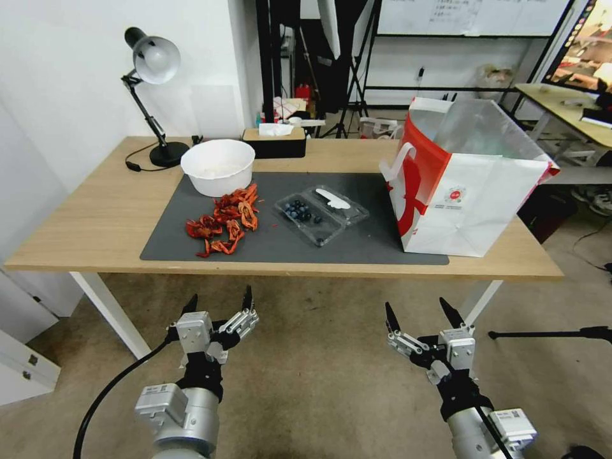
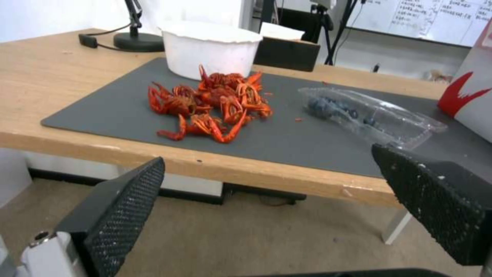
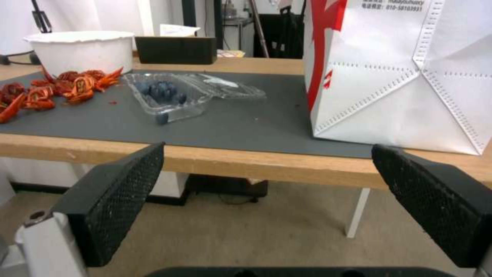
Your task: Close the takeout container lid, then place the container into the takeout bag.
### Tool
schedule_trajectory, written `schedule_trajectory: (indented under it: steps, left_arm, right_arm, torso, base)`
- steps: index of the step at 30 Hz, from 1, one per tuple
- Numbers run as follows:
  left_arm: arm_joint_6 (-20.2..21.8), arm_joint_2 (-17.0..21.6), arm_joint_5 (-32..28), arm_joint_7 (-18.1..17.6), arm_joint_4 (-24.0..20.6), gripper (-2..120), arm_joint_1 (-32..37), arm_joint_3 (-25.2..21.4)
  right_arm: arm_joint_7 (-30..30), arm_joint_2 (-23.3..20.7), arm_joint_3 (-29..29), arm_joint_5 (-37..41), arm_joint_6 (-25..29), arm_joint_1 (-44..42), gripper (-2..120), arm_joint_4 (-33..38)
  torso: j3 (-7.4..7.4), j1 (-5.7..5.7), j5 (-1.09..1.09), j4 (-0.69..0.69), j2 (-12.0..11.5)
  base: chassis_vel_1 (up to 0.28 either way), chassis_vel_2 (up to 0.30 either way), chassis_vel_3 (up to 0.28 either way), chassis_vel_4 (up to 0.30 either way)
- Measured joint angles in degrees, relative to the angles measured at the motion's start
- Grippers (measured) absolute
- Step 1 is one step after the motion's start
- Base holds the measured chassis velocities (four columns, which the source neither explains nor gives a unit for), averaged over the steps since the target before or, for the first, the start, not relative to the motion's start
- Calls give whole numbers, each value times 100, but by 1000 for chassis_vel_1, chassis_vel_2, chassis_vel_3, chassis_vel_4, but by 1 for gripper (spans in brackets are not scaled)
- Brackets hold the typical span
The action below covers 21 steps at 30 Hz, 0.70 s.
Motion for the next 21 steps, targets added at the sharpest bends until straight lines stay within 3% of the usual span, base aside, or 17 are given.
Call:
schedule_trajectory:
  steps: [21]
  left_arm:
    - [-161,148,12,126,224,100,-52,-189]
  right_arm:
    - [0,-140,53,41,69,176,100,-246]
  torso:
    - [0,1,0,0,-1]
  base:
    - [0,0,0,0]
